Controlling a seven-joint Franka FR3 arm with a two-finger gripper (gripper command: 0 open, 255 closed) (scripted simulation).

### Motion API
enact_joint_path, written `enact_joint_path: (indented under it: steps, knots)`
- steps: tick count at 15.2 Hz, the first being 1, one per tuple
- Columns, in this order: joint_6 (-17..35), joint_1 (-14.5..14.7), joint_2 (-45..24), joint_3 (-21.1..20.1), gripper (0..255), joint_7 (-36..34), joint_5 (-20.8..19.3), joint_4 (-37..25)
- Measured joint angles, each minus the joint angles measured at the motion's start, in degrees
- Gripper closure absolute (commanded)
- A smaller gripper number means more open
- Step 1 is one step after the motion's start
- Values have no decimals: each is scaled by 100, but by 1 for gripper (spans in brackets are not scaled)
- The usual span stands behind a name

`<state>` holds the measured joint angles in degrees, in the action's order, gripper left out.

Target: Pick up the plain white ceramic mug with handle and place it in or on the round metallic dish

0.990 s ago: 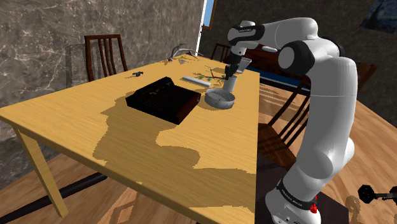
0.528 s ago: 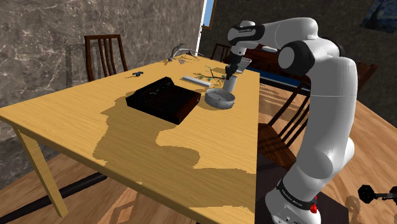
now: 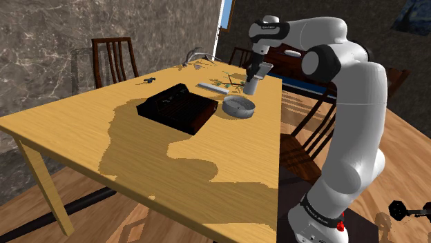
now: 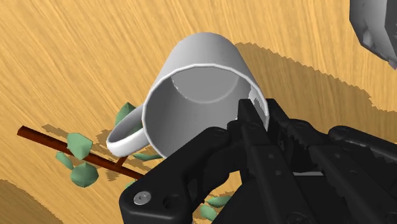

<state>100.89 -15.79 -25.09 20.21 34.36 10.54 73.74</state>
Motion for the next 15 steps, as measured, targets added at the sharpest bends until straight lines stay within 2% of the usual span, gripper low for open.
enact_joint_path:
  steps: [9,15]
  knots:
    - [-809,-134,-167,4,255,-37,43,-979]
    - [-1443,-287,-437,-13,255,-75,125,-1887]
